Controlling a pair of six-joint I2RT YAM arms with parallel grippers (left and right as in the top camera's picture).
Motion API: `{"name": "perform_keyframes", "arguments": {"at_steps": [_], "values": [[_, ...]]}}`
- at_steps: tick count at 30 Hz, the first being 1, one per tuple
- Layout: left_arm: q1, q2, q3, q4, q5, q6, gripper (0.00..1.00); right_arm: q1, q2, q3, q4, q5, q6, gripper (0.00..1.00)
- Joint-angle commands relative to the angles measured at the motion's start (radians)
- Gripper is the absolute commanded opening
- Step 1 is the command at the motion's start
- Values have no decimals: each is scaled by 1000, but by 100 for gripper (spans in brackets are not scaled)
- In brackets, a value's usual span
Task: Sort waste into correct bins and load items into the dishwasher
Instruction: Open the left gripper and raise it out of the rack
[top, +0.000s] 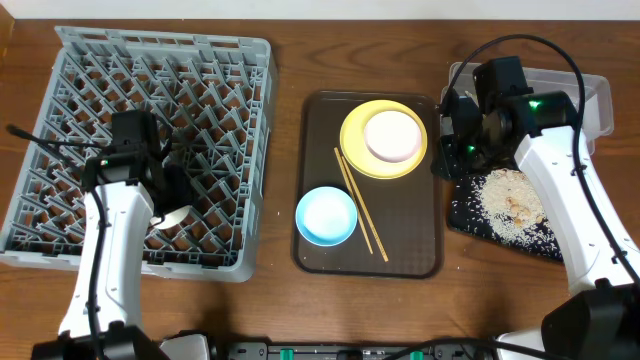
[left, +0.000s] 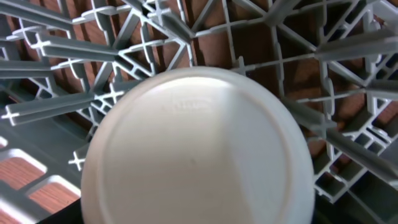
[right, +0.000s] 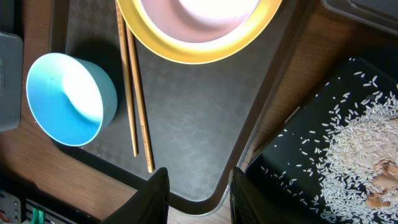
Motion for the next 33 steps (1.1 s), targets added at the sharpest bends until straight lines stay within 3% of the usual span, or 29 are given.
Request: {"name": "perform_keyframes", "arguments": {"at_steps": [1,20,22,27,33], "values": [[3,-54,-9,0,-50,8,8,-5,-14,21,-1,4,-11,30],[3,9,-37,38,-57,9,10,-5,-14,21,-9,4,-11,30],[3,12,-37,25,-56,9,17,-5,-14,21,-10,4,-11,30],[3,12,-37,-36,-56,9,68,-5,-14,21,-9,4,-11,30],[3,2,-37,-60,-54,9,78,-5,-14,21,-9,4,-11,29]]}}
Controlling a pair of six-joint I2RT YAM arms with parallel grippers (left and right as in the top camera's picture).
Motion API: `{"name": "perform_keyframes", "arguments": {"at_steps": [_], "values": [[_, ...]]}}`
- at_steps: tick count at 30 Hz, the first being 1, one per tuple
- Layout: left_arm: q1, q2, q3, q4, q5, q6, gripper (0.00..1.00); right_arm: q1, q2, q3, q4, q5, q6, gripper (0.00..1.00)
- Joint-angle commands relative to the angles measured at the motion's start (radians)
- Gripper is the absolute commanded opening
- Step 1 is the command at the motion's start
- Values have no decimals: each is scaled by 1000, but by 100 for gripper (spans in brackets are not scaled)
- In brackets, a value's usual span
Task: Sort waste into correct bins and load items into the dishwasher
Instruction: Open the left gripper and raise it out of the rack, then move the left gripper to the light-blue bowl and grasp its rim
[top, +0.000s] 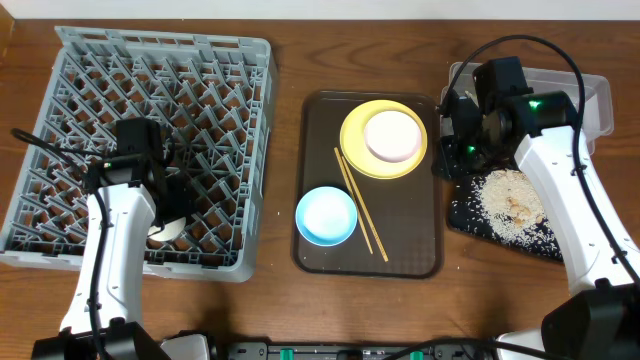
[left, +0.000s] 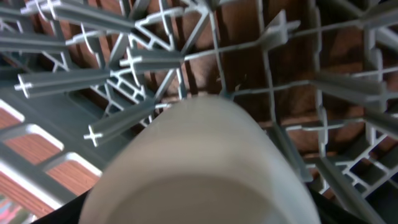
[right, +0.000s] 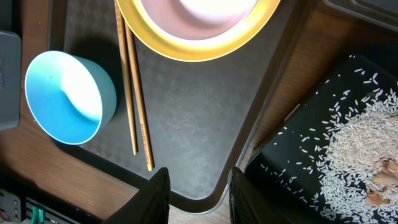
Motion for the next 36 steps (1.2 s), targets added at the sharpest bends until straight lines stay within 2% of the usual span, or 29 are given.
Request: {"name": "perform_keyframes", "arguments": {"at_steps": [1,4,12,17,21,26,27,31,33,36], "values": [[3,-8,-7,-8,-5,7,81,-5,-14,21,-2,2,-11,29],[3,-28,-7,-9,-3,7,86,-5,-14,21,-2,2,-11,29],[3,-117,-7,-23,40,8,90,-5,-14,21,-2,2,-11,29],[3,-214,-6,19,308,9,91,-5,-14,21,-9,7,-10,32],[-28,-280,-6,114,494,19,92,-5,-15,21,-11,24,16,40],[-172,-319,-6,204,487,14,93,-30,-33,40,-38,31,29,45],[-205,-315,-6,212,476,4,96,-43,-40,48,-45,38,43,47],[-364,-275,-6,216,382,-19,97,-112,-73,72,-55,43,59,51],[-439,-250,-6,229,393,-19,97,-148,-87,74,-61,43,68,57],[-531,-216,-6,261,399,-19,97,-207,-100,74,-80,39,68,79]]}}
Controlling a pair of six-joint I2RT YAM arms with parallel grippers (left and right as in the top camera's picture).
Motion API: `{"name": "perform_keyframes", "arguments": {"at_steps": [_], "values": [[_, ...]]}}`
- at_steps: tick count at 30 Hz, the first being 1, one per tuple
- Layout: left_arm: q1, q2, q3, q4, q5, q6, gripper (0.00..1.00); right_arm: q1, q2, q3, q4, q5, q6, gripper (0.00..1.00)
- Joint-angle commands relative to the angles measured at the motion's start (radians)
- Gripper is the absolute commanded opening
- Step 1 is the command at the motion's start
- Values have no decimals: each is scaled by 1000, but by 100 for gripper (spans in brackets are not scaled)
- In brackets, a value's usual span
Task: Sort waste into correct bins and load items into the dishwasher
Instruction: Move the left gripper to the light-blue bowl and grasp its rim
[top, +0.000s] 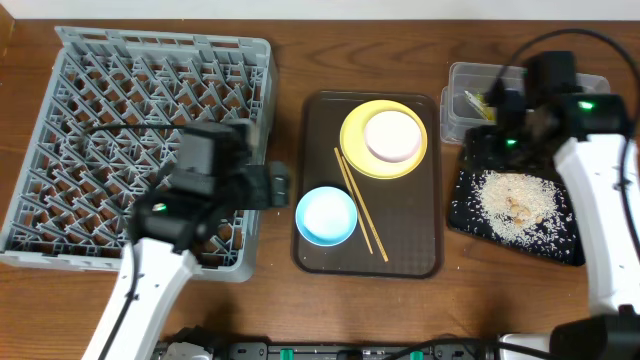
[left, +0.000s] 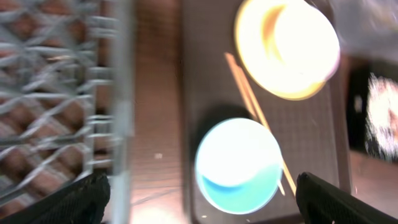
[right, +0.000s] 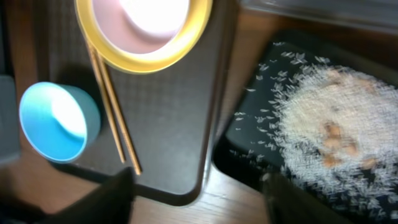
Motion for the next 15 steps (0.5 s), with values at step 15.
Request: {"name": "perform_keyframes", "arguments": {"at_steps": [15], "values": [[-376,351,-3,258,-22,-39,88,-97,-30,19,-37,-32,18,86]]}}
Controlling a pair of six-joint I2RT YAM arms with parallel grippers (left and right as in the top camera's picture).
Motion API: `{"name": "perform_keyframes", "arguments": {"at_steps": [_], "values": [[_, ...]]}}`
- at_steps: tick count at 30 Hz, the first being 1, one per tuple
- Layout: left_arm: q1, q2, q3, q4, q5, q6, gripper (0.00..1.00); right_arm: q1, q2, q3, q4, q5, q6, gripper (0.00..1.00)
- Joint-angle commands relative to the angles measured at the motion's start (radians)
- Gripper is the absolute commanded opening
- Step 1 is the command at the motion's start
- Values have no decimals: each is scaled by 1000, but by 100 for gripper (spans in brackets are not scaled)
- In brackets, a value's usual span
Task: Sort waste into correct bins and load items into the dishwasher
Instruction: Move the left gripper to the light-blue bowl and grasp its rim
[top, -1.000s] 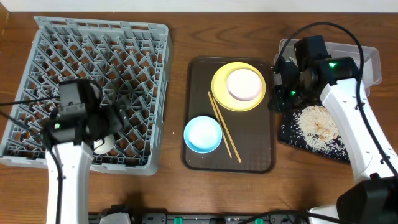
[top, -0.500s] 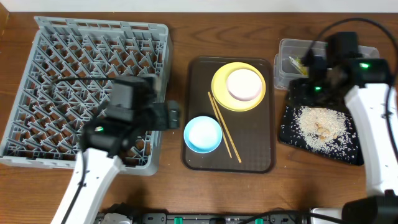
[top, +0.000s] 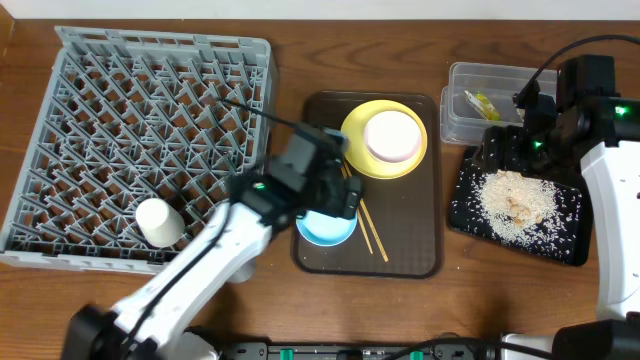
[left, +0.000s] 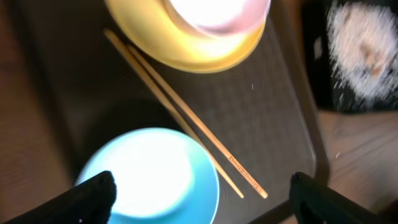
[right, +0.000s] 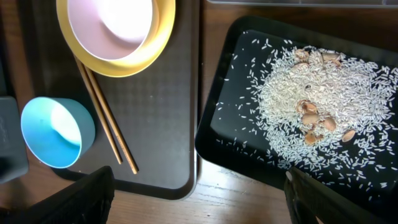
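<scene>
A blue bowl (left: 149, 177) sits at the front of the dark serving tray (top: 415, 255), beside two wooden chopsticks (left: 186, 118). Behind them a pink bowl (top: 392, 135) rests in a yellow plate (top: 352, 135). My left gripper (left: 202, 199) hangs open just above the blue bowl, holding nothing. A white cup (top: 160, 222) lies in the grey dish rack (top: 60, 60) near its front left. My right gripper (right: 199, 199) is open and empty over the black tray of spilled rice and shells (right: 305, 106).
A clear plastic container (top: 480, 105) with a small yellow-green item stands behind the black tray at the back right. The rack fills the table's left side. Brown wood shows between rack, serving tray and black tray.
My left gripper has moved from the rack's right edge to above the blue bowl on the serving tray. My right gripper has shifted a little further over the black rice tray.
My left gripper first held the white cup low in the rack's front left, and still did a second later. Then it was open at the rack's right edge with the cup left behind. Meanwhile my right gripper widened and moved from the serving tray's edge towards the rice tray.
</scene>
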Motion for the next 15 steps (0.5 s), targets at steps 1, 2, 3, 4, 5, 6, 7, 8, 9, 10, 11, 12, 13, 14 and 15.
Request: {"name": "perform_keyframes", "arguments": {"at_steps": [1,2,3,4,5,6,7,8,9,10,11,12,13,14,15], "values": [[-60,101,-2,13,-41,-8,86,-4,-7,18,-1,-15,6,86],[-73,124,-2,12,-55,-8,85,-4,-7,18,-1,-15,6,85],[-83,145,-2,12,-64,-8,84,-4,-7,18,-1,-15,6,85],[-94,168,-2,12,-68,-8,81,-4,-7,18,-1,-15,6,85],[-103,186,-2,13,-68,-8,80,-4,-8,18,-1,-15,6,85],[-113,206,-2,13,-68,-8,77,-4,-7,18,-1,-15,6,85],[-122,222,-2,12,-68,-8,75,-4,-7,18,-1,-15,6,85],[-132,239,-2,13,-68,-8,73,-4,-7,18,-1,-15,6,85],[-138,251,-2,13,-68,-8,71,-4,-8,18,-1,-15,6,85],[-148,270,-2,16,-68,-8,69,-4,-7,18,-1,-15,6,85],[-154,283,-2,16,-69,-8,65,-4,-7,18,-1,-15,6,84],[-160,298,-2,16,-69,-8,62,-4,-7,18,-1,-15,6,84],[-164,309,-2,16,-69,-8,57,-4,-7,18,-1,-15,6,84],[-166,319,-2,16,-69,-8,52,-4,-8,18,-1,-15,6,84],[-167,330,-2,16,-69,-8,47,-4,-7,18,-1,-15,6,84]]}}
